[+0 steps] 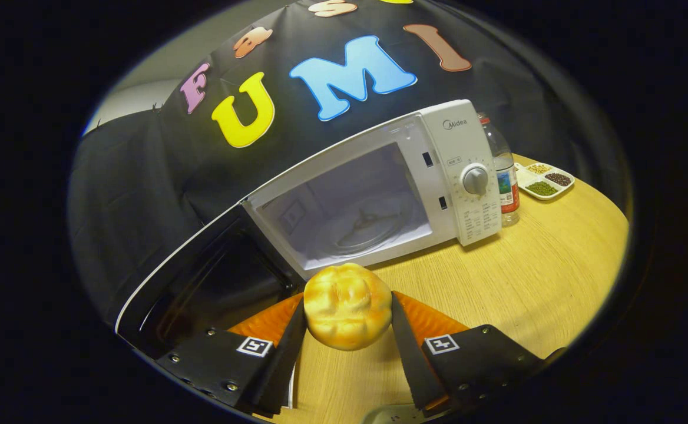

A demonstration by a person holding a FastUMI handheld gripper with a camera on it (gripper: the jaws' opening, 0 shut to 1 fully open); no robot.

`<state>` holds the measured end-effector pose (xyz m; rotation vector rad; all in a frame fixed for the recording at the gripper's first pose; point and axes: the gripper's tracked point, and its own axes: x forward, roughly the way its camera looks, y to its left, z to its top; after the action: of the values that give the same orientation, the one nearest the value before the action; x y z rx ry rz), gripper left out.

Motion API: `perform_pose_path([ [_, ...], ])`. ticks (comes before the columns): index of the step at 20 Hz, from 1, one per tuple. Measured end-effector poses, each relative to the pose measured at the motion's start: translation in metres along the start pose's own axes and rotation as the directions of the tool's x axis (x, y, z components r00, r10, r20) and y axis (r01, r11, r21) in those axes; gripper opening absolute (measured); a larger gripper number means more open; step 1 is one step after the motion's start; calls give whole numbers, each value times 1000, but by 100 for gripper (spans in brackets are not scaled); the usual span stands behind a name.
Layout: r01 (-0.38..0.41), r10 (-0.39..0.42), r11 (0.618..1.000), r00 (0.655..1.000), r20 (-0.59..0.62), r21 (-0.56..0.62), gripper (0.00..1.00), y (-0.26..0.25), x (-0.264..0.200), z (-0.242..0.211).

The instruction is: Open the microwave, put the food inside, and close the microwave door.

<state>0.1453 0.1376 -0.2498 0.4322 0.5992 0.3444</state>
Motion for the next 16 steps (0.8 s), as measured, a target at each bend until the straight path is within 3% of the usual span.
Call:
perform_pose_path([
  [16,-35,29,993,998,55,109,79,6,129,47],
])
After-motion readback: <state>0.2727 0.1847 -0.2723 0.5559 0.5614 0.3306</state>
